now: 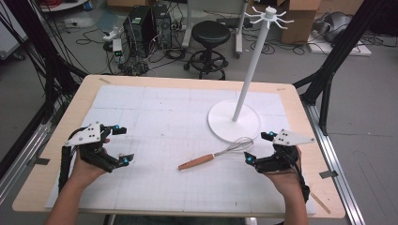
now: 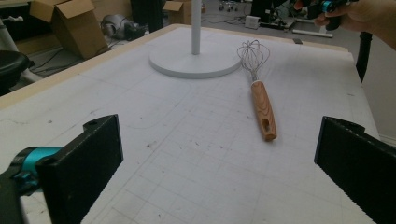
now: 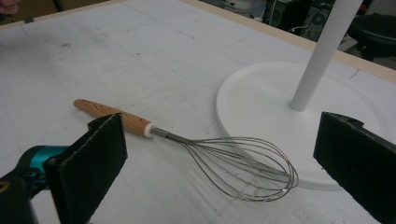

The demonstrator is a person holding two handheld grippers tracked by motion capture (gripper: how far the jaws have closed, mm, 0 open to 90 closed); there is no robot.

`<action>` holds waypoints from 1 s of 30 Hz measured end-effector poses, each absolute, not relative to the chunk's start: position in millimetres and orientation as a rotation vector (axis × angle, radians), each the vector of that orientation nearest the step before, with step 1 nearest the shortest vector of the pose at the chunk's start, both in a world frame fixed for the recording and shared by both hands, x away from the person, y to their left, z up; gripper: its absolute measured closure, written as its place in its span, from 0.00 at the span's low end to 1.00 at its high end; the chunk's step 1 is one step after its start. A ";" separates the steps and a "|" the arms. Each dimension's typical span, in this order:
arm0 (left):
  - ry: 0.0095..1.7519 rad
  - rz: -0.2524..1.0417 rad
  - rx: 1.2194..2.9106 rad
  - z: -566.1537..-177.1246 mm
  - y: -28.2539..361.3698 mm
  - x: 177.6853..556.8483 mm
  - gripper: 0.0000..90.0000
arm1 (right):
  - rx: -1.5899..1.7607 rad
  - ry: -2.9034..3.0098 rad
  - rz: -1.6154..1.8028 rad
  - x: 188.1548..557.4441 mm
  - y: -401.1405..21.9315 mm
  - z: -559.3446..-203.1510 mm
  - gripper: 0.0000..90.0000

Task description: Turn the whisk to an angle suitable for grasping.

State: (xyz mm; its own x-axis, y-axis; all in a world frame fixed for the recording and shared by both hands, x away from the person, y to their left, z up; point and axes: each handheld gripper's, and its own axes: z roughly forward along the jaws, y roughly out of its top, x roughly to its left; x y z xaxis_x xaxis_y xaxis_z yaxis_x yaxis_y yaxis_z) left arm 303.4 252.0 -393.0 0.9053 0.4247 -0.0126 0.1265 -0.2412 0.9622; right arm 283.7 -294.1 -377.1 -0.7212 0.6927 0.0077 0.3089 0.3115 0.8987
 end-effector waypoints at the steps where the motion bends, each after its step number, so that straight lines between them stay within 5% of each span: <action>1: 0.414 0.289 1.816 -393.8 250.7 303.9 0.02 | 0.906 2.204 1.379 282.8 -296.5 -378.2 0.01; 15: 0.381 0.225 1.875 -397.8 215.5 311.0 0.02 | 0.920 2.188 1.349 276.7 -304.6 -377.8 0.02; 30: 0.355 0.139 2.004 -405.0 131.4 336.6 0.02 | 0.898 2.164 1.370 273.1 -305.6 -369.3 0.02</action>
